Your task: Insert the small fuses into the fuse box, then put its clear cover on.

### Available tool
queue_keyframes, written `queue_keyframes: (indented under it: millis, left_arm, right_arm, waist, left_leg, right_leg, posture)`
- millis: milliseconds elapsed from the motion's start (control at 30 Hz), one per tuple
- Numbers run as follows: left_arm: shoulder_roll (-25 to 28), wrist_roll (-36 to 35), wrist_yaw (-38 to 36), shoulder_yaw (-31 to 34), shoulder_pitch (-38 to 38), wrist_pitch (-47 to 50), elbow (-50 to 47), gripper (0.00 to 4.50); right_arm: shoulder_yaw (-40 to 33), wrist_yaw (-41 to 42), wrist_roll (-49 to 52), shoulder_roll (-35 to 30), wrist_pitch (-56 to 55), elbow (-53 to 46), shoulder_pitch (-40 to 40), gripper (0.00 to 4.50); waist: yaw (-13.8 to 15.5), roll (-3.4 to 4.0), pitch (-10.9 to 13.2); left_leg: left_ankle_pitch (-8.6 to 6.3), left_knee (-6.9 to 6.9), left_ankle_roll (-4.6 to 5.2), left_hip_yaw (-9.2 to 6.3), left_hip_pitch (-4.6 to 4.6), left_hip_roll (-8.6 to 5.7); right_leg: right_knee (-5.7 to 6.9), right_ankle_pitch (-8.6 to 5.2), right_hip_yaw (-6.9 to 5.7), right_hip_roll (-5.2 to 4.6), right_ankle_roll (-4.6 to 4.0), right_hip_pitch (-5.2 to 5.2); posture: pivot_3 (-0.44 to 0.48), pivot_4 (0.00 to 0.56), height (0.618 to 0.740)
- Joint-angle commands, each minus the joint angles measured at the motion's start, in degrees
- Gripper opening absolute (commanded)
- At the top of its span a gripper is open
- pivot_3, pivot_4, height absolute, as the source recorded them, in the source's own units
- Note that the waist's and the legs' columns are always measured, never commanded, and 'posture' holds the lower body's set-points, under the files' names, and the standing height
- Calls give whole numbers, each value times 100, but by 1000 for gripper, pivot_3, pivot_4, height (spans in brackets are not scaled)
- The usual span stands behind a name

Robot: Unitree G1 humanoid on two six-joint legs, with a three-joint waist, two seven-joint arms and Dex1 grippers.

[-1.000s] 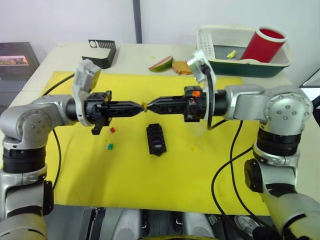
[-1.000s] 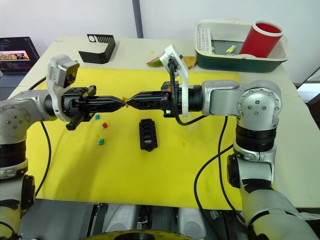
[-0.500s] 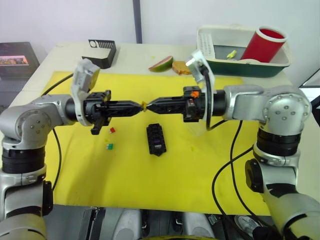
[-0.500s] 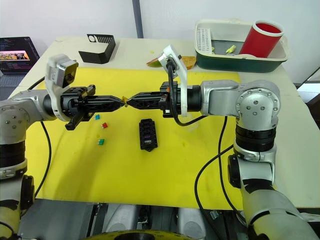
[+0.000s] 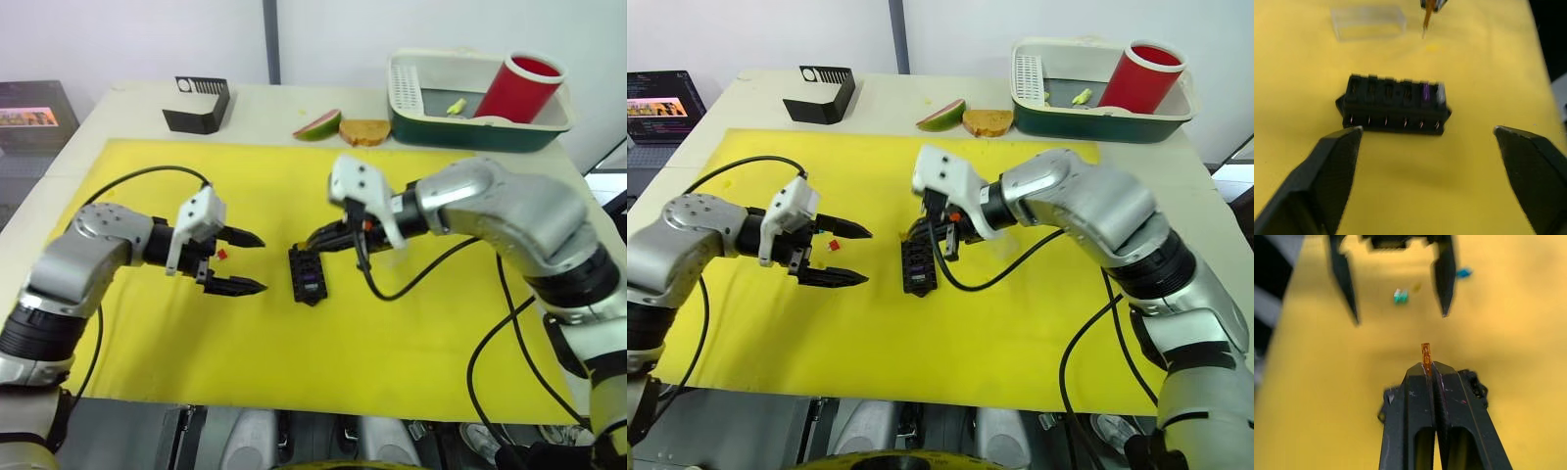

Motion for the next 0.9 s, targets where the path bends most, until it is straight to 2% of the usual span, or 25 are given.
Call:
queue_keyframes:
  millis: [33,333,900]
  left_arm:
    - [-161,307,149,-119,44,-343,-62,4471]
    - [-383,638,375,-201,179,-455,-60,4471]
    - [-510,717,473,-201,227,-417,-100,4471]
  right_arm:
    - [302,487,-751,82,-749,176,-31,0]
    - [549,1122,-1714,385,-1343,792,1,0]
    - [340,1499,-2281,727,-1392,1070,204,0]
  waist:
    - [0,-2,1]
    - [0,-3,2]
    - [-1,-3,2]
  left_leg:
    - [0,1,0,0,0,0]
    - [1,3,-1,-2,0,1]
    - [3,4,-5,-3,1,1]
  right_leg:
    - [1,0,0,0,0,0]
    - [3,0,-1,-2,1,0]
    - [5,0,-2,-3,1,1]
  posture:
    - [0,150,740]
    - [0,150,740]
    - [0,150,740]
